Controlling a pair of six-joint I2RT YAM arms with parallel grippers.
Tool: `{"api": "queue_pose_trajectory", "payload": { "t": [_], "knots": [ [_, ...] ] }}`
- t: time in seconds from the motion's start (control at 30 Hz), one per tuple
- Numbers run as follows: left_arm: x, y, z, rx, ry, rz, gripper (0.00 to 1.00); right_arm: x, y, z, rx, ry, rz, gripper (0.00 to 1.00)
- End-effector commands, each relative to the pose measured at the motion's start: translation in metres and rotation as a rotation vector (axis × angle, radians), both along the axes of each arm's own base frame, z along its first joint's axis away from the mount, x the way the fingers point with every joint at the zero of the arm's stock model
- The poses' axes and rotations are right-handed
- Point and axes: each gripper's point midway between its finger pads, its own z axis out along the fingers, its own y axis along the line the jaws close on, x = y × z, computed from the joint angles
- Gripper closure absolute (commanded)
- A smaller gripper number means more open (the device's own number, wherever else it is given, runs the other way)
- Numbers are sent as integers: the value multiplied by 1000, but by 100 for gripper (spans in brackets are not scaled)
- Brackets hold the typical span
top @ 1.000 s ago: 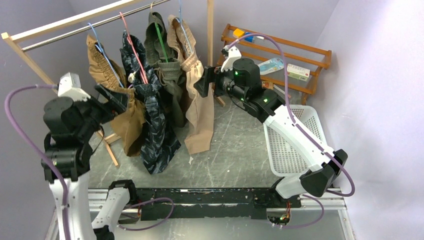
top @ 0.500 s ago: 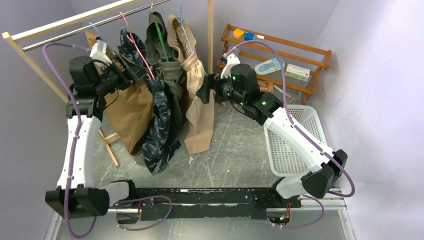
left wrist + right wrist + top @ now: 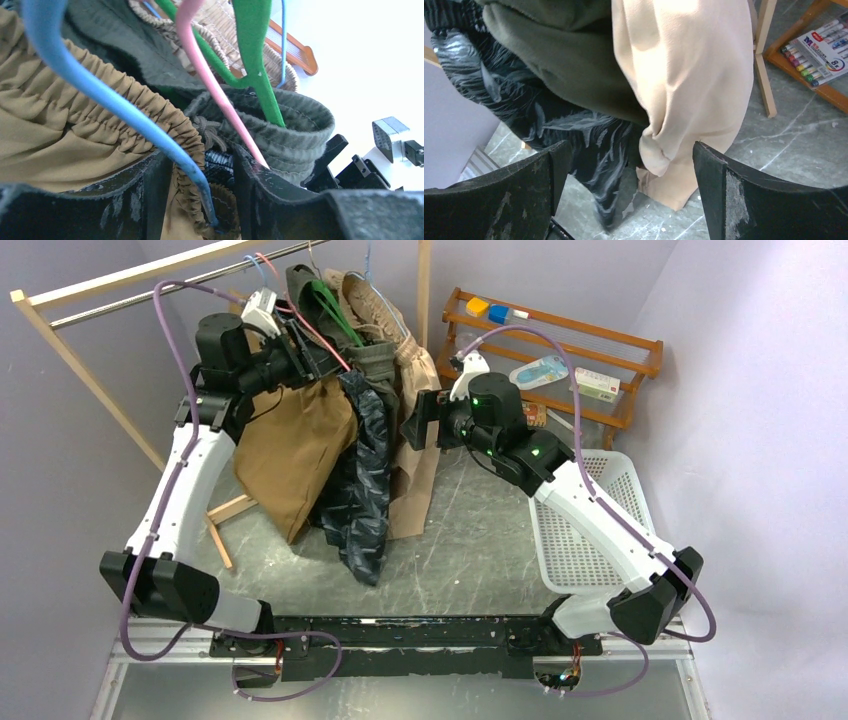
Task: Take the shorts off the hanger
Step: Adjust the hanger at the clothes rod.
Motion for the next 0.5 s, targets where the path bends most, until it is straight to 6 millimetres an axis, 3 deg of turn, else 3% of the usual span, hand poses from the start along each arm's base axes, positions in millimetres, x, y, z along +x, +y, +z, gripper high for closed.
{"api": "queue_pose_trajectory", "payload": {
  "t": [0.0, 0.2, 0.27, 0.47],
  "knots": [
    [3, -19, 20, 2, -62, -66, 47, 2, -8, 4, -10, -4, -31, 5],
    [-16, 15, 5, 60, -50, 136, 26, -19, 5, 47, 76, -95, 119, 7],
    [-27, 27, 0, 80, -40, 194, 18, -35, 15, 64, 133, -135, 223, 9],
    [-56, 45, -5, 115, -21, 257, 10, -95, 65, 88, 257, -147, 526, 18]
  ]
}}
